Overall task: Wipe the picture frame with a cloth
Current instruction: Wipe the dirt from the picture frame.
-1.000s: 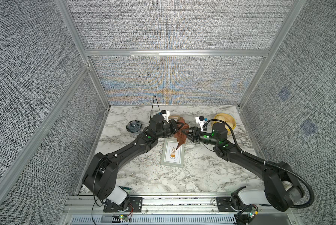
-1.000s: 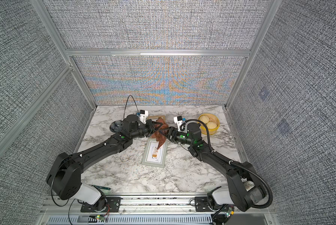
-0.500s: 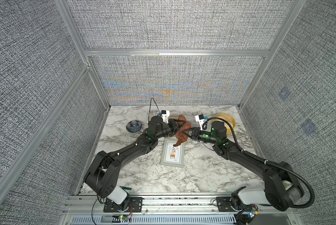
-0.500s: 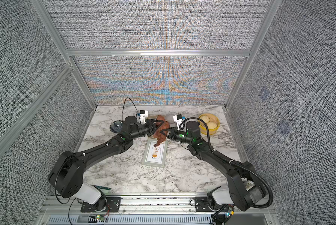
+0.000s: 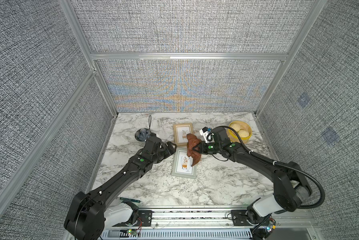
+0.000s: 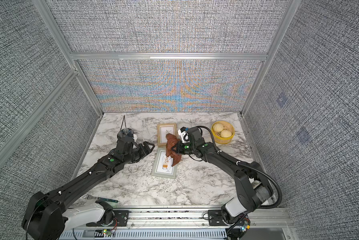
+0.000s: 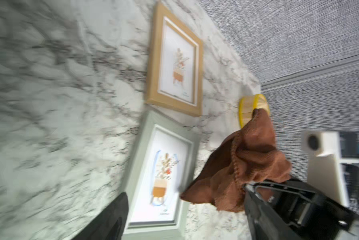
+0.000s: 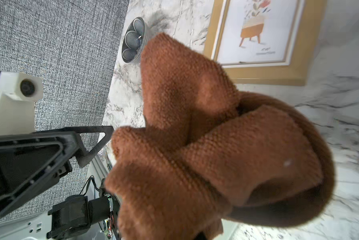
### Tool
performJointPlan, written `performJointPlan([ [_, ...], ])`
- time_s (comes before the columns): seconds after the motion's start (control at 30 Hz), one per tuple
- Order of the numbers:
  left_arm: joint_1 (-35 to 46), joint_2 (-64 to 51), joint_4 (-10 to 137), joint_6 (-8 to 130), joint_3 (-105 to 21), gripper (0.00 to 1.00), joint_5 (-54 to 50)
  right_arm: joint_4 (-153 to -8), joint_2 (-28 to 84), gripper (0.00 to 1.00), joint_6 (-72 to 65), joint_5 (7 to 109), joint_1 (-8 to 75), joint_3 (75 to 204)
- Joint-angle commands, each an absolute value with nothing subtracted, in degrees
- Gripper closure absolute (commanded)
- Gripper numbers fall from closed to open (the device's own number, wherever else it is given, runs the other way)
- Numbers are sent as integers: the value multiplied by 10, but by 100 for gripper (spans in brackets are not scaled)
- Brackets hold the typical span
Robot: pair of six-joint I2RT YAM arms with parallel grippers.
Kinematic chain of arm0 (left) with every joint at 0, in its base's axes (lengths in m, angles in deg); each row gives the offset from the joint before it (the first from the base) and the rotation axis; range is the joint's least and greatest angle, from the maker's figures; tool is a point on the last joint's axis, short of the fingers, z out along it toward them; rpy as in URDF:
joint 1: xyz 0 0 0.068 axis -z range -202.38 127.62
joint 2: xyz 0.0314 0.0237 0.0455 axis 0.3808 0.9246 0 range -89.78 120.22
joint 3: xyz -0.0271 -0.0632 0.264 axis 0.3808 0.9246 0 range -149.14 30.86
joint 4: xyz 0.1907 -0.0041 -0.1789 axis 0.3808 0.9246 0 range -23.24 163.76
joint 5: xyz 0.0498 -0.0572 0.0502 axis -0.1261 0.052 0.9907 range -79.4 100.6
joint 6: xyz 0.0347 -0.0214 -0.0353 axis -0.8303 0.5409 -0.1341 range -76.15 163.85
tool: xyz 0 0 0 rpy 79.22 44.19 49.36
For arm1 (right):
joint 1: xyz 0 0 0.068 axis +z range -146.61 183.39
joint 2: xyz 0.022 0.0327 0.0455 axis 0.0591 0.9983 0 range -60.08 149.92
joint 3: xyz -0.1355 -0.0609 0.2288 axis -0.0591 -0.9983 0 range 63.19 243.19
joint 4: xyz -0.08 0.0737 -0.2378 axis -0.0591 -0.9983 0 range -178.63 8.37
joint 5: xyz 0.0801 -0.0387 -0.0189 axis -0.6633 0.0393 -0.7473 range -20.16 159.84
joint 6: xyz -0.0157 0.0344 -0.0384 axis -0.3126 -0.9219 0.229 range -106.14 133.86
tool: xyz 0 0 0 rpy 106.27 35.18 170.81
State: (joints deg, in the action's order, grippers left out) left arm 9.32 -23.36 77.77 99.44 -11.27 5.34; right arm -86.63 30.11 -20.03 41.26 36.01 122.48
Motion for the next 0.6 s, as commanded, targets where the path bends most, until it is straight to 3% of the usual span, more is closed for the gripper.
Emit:
performJointPlan([
  [0.0, 92, -246, 853, 952, -86, 27, 83, -867, 342, 100, -182, 390, 388, 1249],
  [0.13, 99, -225, 819, 952, -46, 45, 36, -833, 394, 100, -208, 390, 410, 1248],
  [0.43, 128, -117, 709, 929, -56, 54, 10, -865, 457, 100, -153, 397, 416, 1235],
  [0.57, 131, -69, 722, 918, -82, 64, 20, -884, 478, 100, -127, 396, 421, 1238],
])
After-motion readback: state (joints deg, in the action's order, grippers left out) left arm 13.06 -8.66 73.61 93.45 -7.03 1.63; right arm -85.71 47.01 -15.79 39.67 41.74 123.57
